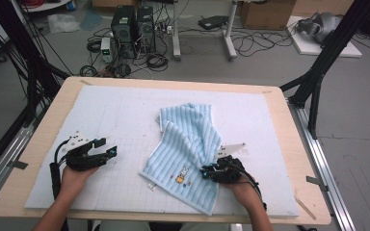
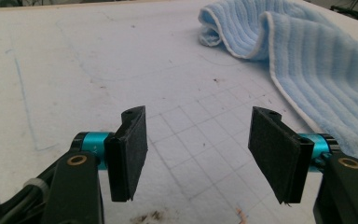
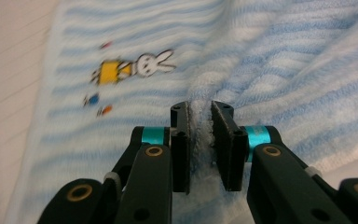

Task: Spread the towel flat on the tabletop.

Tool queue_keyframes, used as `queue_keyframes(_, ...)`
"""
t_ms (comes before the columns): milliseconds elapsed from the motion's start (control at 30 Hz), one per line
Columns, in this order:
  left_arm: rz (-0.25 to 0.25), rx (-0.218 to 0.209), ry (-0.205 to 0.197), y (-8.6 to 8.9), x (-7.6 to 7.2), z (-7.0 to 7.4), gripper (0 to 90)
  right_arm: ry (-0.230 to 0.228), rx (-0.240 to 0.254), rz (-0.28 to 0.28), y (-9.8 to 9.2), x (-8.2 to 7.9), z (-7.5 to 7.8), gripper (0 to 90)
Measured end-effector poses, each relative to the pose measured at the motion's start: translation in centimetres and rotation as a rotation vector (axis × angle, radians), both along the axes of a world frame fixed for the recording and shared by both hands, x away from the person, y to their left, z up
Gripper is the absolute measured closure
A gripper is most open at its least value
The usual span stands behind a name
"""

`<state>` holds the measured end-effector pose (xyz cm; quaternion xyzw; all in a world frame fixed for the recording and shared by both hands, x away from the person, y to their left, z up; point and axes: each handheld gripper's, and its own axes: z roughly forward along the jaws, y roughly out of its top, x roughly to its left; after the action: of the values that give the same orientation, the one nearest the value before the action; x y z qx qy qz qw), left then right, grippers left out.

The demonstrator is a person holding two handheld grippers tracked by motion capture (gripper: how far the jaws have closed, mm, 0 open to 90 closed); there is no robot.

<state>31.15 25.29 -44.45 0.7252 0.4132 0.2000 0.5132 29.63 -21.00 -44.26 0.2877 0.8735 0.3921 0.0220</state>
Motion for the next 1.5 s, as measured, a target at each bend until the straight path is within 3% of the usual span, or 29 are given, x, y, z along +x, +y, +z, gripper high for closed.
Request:
queue_keyframes(67,-0.015,-0.006,0.007,-0.9,0.5,0.2,37.8,0.010,0.010,0.013,-0.5,-0.5,0.1,69.2)
queue_keyframes(167,-0.047,-0.007,0.007,-2.7,1.4,0.4,38.5,-0.006,0.060,-0.027,-1.2,-0.6,0.2,55.3)
queue_keyframes(267,-0.084,-0.003,0.025,-4.9,2.3,0.4,39.4,-0.067,0.120,-0.116,-2.1,-0.4,0.8,44.2)
queue_keyframes(367,-0.145,0.002,0.060,-7.1,3.2,0.2,41.1,-0.102,0.143,-0.198,-3.0,-0.3,1.0,39.8)
queue_keyframes(433,-0.203,-0.038,0.107,-8.5,3.9,-0.1,43.6,-0.105,0.145,-0.242,-3.6,-0.2,0.8,38.8)
queue_keyframes(600,-0.256,0.064,0.126,-11.5,4.9,-0.2,46.5,-0.102,0.149,-0.261,-3.9,0.0,0.6,38.5)
queue_keyframes(733,-0.312,0.168,0.138,-13.3,5.1,-0.3,48.0,-0.103,0.127,-0.260,-3.6,0.1,0.5,36.8)
queue_keyframes(800,-0.347,0.231,0.124,-14.0,4.9,-0.6,54.9,-0.105,0.117,-0.261,-3.6,0.1,0.4,36.2)
queue_keyframes(833,-0.347,0.255,0.109,-14.1,4.7,-0.5,57.2,-0.105,0.117,-0.263,-3.6,0.1,0.4,36.1)
queue_keyframes(867,-0.372,0.241,0.122,-14.0,4.7,-0.5,62.4,-0.104,0.116,-0.264,-3.6,0.1,0.4,35.8)
queue_keyframes(933,-0.404,0.241,0.127,-13.8,4.2,-0.4,82.3,-0.103,0.119,-0.267,-3.7,0.1,0.4,35.6)
queue_keyframes(967,-0.416,0.256,0.121,-13.6,3.9,-0.3,84.3,-0.100,0.119,-0.269,-3.7,0.1,0.4,35.5)
queue_keyframes(1133,-0.417,0.211,0.132,-12.0,2.6,-0.6,84.5,-0.106,0.115,-0.268,-3.7,0.1,0.3,35.4)
queue_keyframes(1333,-0.443,0.200,0.133,-10.1,0.3,-0.6,84.6,-0.105,0.113,-0.274,-3.5,0.1,0.3,35.3)
queue_keyframes(1500,-0.473,0.199,0.138,-8.3,-1.7,-0.6,84.7,-0.121,0.146,-0.300,-2.9,0.2,0.8,35.3)
